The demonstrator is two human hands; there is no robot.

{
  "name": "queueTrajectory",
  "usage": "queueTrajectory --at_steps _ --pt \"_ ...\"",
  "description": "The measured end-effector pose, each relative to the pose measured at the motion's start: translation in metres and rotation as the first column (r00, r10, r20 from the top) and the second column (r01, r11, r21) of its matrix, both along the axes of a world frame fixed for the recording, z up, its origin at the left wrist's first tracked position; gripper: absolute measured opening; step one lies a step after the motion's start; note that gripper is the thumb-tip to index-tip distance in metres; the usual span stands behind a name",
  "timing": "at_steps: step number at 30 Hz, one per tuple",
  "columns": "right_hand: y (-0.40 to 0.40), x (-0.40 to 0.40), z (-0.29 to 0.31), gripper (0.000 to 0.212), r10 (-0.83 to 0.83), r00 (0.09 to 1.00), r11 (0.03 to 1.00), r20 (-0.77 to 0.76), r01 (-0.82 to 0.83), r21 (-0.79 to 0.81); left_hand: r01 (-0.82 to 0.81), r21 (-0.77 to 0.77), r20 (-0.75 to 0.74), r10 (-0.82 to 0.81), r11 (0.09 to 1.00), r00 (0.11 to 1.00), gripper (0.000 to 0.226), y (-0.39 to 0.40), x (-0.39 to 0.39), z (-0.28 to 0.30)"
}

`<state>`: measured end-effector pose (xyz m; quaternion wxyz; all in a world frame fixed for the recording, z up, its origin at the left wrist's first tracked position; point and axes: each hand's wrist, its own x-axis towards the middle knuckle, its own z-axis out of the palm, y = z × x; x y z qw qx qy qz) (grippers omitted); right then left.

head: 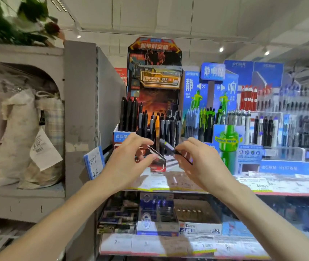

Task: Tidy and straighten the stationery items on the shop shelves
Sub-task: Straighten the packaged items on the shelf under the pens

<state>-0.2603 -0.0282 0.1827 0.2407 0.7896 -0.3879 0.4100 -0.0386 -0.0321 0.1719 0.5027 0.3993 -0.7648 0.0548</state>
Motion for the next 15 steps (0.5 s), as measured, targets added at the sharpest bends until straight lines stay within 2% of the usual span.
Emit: queueTrajectory --at_steps 2,6,10,15 --pt "-0.008 0.004 0.005 0.01 0.017 0.989 0.999 0.144 -0.024 0.044 -0.06 -0.042 0.053 0.062 0.997 0.997 0.034 -0.007 -0.001 -0.001" --pt "-0.026 0.02 0.013 0.021 0.046 0.911 0.986 0.41 -0.108 0.129 -0.206 -0.045 0.167 0.211 0.978 0.963 0.044 -0.021 -0.006 -0.007" --pt "-0.044 0.032 0.018 0.027 0.068 0.838 0.959 0.541 -0.204 0.196 -0.23 -0.02 0.194 0.229 0.973 0.954 0.043 -0.029 -0.002 -0.009" --pt "-0.059 0.038 0.026 0.028 0.063 0.793 0.95 0.606 -0.234 0.208 -0.185 -0.02 0.168 0.185 0.983 0.968 0.039 -0.037 0.002 -0.008"
